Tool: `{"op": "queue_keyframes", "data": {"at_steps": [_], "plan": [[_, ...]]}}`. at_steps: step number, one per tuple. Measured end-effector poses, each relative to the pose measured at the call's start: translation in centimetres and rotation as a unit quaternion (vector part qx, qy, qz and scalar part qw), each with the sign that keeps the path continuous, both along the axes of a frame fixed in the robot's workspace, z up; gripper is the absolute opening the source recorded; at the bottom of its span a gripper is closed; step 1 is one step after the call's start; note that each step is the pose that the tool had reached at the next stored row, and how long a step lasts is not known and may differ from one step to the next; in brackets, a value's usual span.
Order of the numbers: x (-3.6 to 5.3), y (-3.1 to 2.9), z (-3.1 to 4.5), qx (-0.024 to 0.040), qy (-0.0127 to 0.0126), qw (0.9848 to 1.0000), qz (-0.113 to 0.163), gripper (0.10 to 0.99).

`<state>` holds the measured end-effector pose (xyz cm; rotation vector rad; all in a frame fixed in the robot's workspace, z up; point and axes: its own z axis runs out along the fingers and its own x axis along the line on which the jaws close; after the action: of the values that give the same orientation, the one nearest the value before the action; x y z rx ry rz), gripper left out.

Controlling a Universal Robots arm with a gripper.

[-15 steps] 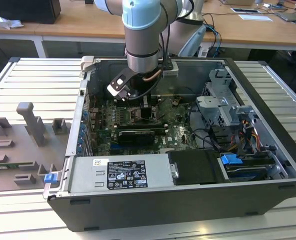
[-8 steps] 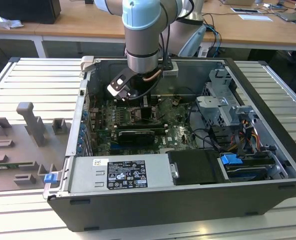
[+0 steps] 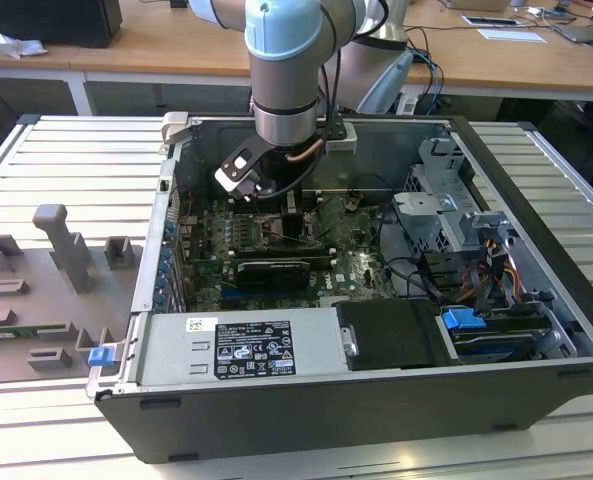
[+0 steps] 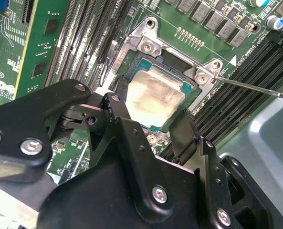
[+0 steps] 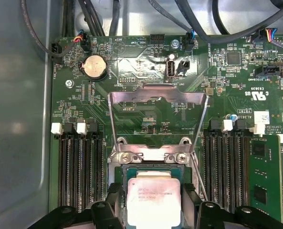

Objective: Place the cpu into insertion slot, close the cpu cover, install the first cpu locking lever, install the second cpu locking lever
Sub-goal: 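Place the cpu into insertion slot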

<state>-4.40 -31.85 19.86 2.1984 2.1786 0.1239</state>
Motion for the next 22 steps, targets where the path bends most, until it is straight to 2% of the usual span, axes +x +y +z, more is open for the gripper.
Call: {"op": "queue_keyframes", "data": {"at_steps": [4, 17, 18, 20, 21, 22], "plan": [[0.00, 0.00, 0.21, -0.0001, 0.0000, 1.0000, 0.000, 0.616], [0.00, 0.00, 1.91, -0.0004, 0.0002, 1.0000, 0.000, 0.616], [0.00, 0.00, 1.98, -0.0004, 0.0002, 1.0000, 0.000, 0.600], [0.00, 0.01, 2.01, -0.0003, 0.0001, 1.0000, 0.000, 0.475], [0.00, 0.00, 2.02, -0.0004, 0.0001, 1.0000, 0.000, 0.475], [0.00, 0.00, 2.03, -0.0007, 0.0001, 1.0000, 0.000, 0.412]]}}
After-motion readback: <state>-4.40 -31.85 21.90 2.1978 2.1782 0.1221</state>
